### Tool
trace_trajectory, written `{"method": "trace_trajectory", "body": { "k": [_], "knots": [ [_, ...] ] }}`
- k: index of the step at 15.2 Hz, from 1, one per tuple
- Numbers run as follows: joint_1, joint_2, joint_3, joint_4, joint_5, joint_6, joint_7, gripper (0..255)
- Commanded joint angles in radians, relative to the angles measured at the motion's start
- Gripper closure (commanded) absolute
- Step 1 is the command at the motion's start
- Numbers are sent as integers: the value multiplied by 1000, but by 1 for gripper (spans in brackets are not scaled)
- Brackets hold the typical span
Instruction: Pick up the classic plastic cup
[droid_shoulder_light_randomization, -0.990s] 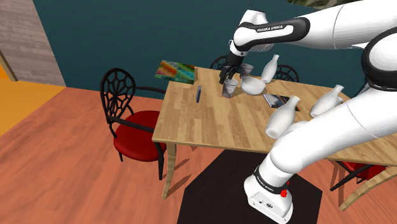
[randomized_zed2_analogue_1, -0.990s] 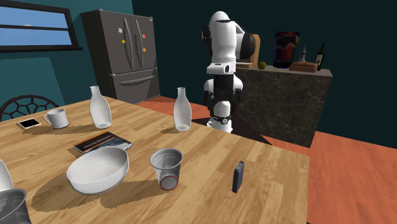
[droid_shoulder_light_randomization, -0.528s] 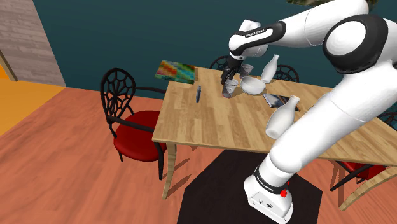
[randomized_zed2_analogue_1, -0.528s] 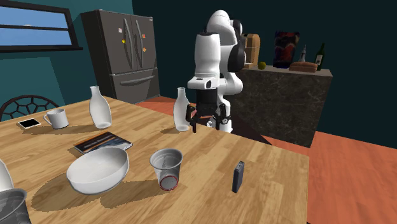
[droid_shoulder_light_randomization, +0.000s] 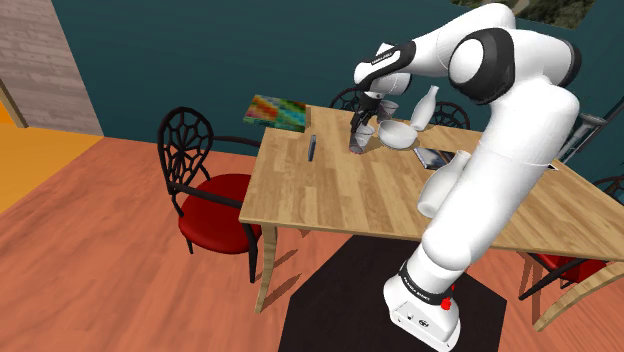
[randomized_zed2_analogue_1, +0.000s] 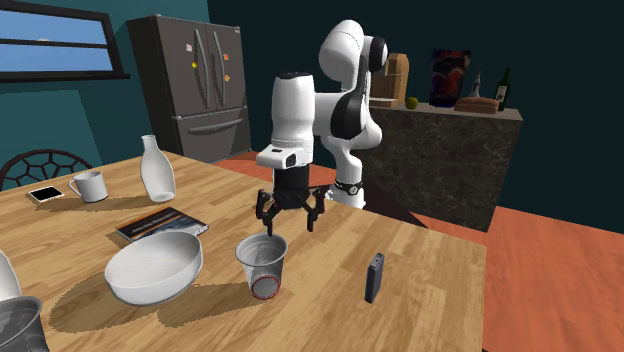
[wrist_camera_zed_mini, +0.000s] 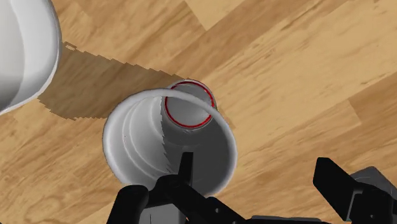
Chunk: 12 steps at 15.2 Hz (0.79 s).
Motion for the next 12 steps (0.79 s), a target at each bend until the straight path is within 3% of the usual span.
{"method": "trace_trajectory", "body": {
  "k": [1, 10, 11, 12],
  "knots": [
    [-21, 66, -7, 54, 38, 8, -49, 0],
    [-33, 121, 7, 12, 82, 97, -79, 0],
    [-33, 119, 7, 11, 81, 96, -78, 255],
    [-33, 119, 7, 12, 80, 96, -78, 255]
  ]
}}
